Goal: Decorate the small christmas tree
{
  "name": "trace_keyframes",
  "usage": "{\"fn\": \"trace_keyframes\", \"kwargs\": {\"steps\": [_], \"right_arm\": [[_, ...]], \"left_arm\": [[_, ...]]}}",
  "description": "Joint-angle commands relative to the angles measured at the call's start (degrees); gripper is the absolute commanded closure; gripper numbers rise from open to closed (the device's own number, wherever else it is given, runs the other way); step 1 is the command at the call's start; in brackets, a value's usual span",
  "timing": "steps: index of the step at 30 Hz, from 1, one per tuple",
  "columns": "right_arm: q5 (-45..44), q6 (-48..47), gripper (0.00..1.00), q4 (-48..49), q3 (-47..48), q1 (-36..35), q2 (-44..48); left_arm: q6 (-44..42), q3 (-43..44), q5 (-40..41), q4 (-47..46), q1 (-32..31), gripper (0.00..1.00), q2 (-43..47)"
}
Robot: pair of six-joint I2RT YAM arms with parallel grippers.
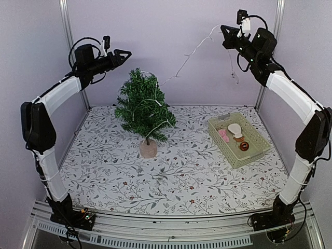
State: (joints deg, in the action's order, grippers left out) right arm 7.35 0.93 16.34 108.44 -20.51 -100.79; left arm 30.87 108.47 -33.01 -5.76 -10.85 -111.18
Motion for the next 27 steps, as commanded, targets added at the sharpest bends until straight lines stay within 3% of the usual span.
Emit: {"fn": "trace_keyframes", "kwargs": {"steps": [1,7,13,19,27], "right_arm": [[-5.55,1.43,1.00,-4.23,5.08,0.38,-5.55],[-10.01,0.77,1.00,-7.92,11.62,2.10,-12.02],[-12.92,-0.14,1.00,-11.88,11.55,3.29,-12.52],[-3.03,0.57,1.00,-9.48,2.51,3.46,-3.82],[-3.84,-0.31,1.00,-14.53,-3.59,3.47,6.42]], "left_arm": [[-2.43,-2.99,1.32,0.97,0.08,0.29,2.98],[-2.95,-5.10,1.38,1.65,0.26,0.29,4.70],[-3.57,-6.77,2.05,2.33,0.30,0.30,6.32],[-4.84,-8.41,2.42,2.94,0.48,0.30,8.05],[-7.45,-11.00,3.67,4.45,0.51,0.30,12.42]]}}
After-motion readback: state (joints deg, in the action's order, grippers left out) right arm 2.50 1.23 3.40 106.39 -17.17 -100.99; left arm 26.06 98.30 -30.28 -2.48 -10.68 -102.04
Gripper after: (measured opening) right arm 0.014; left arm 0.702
